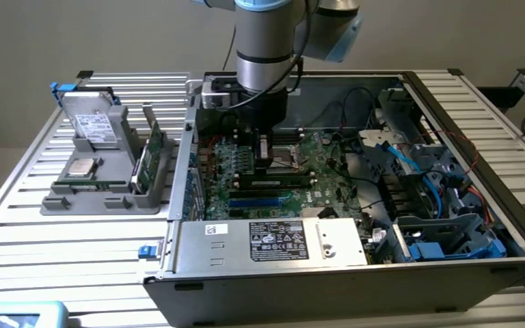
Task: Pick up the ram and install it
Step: 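Press down the ram until it locks into place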
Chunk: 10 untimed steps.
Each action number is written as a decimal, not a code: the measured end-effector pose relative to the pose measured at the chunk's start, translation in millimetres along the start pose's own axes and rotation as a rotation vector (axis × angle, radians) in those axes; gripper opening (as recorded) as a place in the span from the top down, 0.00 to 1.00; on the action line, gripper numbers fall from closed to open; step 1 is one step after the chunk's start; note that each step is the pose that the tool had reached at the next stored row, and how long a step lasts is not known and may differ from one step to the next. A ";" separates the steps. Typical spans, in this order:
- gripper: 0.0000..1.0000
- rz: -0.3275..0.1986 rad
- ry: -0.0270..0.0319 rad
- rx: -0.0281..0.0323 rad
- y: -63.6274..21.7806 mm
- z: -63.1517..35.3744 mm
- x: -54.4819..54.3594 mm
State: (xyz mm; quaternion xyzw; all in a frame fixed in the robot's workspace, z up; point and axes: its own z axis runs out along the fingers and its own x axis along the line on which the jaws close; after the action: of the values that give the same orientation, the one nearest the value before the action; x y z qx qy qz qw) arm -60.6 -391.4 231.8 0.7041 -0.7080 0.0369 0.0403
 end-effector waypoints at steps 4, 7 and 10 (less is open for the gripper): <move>0.89 -0.001 -0.0001 0.0002 -0.1 1.9 0.5; 0.89 -0.001 0.0000 0.0001 0.0 3.5 0.3; 0.89 -0.001 0.0004 -0.0003 0.0 4.8 0.3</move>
State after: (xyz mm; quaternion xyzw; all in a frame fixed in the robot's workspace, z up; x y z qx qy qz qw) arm -60.7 -392.2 227.0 0.7044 -0.7077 0.0370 0.0405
